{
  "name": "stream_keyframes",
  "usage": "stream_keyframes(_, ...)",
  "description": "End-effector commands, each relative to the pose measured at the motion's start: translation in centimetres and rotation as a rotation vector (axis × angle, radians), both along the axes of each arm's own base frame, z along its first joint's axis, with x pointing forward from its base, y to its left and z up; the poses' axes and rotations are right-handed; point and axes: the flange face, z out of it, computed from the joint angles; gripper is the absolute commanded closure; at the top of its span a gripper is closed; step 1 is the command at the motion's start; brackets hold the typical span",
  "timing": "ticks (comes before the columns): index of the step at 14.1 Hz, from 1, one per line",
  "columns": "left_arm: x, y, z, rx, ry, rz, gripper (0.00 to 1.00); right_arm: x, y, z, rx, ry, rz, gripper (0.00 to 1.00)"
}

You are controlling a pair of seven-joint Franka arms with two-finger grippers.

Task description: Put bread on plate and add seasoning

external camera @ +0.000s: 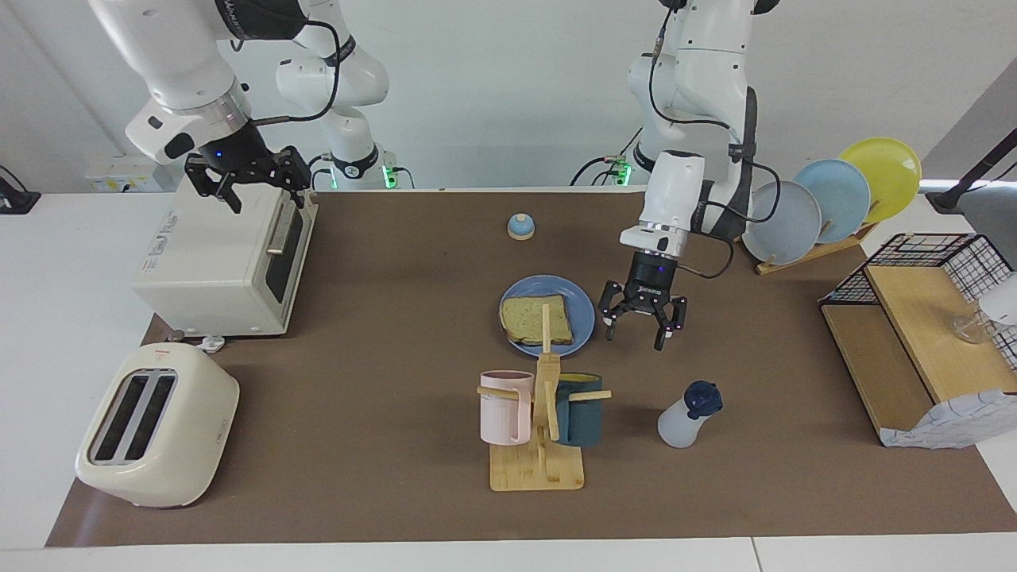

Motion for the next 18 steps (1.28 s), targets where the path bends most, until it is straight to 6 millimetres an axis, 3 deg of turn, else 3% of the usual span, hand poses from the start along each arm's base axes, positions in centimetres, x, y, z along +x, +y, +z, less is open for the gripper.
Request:
stream_keyframes(1,-0.7,-1.0,5.6,0.004,0.065,0.053,0.0,-0.5,0.0,0.0,-0.014,-0.001,-0.007,0.0)
stream_keyframes(4,0.2,-1.8,11.3,0.068,0.132,0.102,0.0,-0.5,0.1,0.0,-0.01,0.0,-0.001,0.0)
stream_keyframes(11,1.8,1.3,20.5,0.254,0.351,0.165,0.0,-0.8,0.5,0.0,-0.002,0.015,0.009,0.0)
stream_keyframes(12,2.1,2.6,21.7,0.257,0.394,0.142,0.0,-0.9,0.8,0.0,-0.002,0.019,0.013,0.0)
stream_keyframes(15,3.1,10.0,23.9,0.353,0.529,0.046,0.0,-1.1,1.4,0.1,-0.003,0.025,0.024,0.0)
stream_keyframes(18,3.3,17.3,23.8,0.385,0.611,0.003,0.0,-1.2,1.5,0.1,-0.003,0.025,0.026,0.0)
